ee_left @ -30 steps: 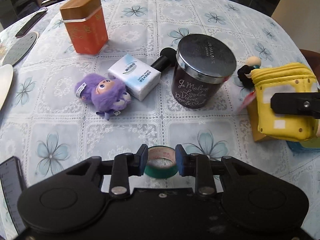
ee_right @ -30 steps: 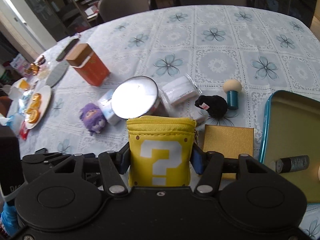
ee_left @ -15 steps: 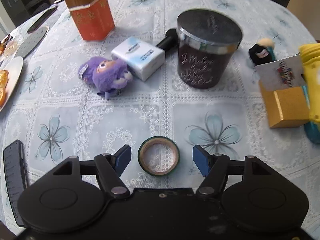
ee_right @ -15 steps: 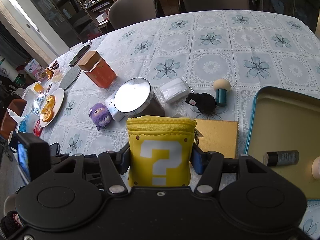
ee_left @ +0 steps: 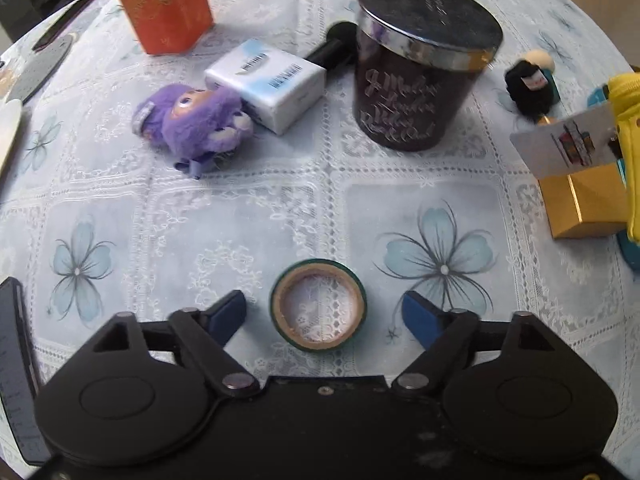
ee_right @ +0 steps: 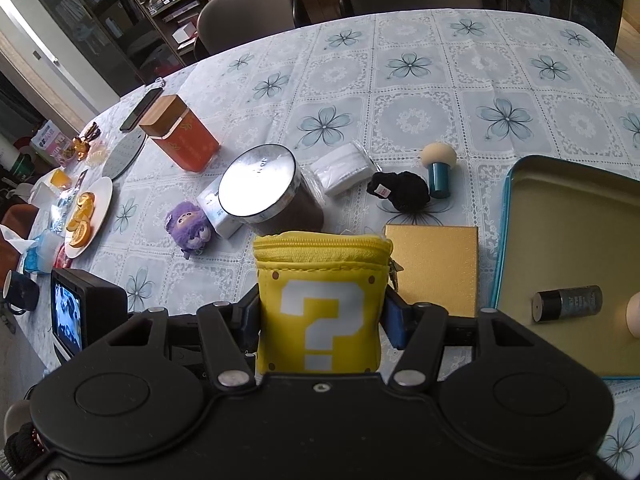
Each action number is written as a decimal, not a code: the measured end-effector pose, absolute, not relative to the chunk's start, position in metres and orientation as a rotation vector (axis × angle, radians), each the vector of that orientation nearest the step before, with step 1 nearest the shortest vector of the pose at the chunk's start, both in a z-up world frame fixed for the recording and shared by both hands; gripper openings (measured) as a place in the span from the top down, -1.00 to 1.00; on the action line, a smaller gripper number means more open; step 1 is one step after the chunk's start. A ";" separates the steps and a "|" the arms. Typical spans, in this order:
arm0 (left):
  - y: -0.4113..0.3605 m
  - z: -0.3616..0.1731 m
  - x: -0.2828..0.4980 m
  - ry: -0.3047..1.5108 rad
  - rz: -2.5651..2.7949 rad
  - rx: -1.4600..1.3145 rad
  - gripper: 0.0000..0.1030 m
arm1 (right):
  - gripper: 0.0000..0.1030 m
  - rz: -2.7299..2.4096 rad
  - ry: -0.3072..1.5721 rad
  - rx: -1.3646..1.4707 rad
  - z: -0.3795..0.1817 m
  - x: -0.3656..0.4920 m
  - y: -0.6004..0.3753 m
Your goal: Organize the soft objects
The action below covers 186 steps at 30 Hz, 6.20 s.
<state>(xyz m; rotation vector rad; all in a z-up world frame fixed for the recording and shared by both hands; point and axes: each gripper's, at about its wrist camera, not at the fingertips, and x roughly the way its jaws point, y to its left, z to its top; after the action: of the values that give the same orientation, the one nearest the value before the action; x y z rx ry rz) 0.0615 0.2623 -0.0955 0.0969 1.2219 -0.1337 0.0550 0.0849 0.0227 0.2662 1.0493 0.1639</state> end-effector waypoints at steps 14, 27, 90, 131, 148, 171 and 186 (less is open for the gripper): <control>0.211 -0.011 0.061 1.153 -0.192 0.044 0.12 | -0.10 0.126 0.931 0.311 0.065 0.042 0.037; 0.021 0.030 0.038 1.067 -0.455 0.155 0.12 | -0.10 -0.192 0.898 0.367 0.077 -0.005 -0.115; 0.013 -0.020 0.045 1.230 -0.184 0.112 -0.56 | -0.32 -0.053 1.074 0.257 0.028 0.039 -0.124; 0.333 -0.031 0.131 1.173 0.011 -0.046 -0.83 | -0.20 -0.049 1.128 0.327 0.027 0.173 0.093; 0.350 -0.045 0.140 1.191 0.041 -0.051 -0.83 | -0.20 -0.149 1.371 0.459 -0.046 0.260 0.113; 0.282 -0.043 0.245 1.151 -0.144 0.139 -0.82 | 0.03 -0.097 1.311 0.440 -0.035 0.271 0.093; 0.220 -0.064 0.309 1.433 -0.385 0.151 -0.61 | 0.03 -0.069 1.183 0.467 0.007 0.241 0.063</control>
<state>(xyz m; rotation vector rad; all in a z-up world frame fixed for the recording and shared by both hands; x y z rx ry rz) 0.3091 0.2196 -0.0636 0.1512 1.4327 -0.3854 0.2409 0.0626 0.0072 0.4670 1.1835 -0.0687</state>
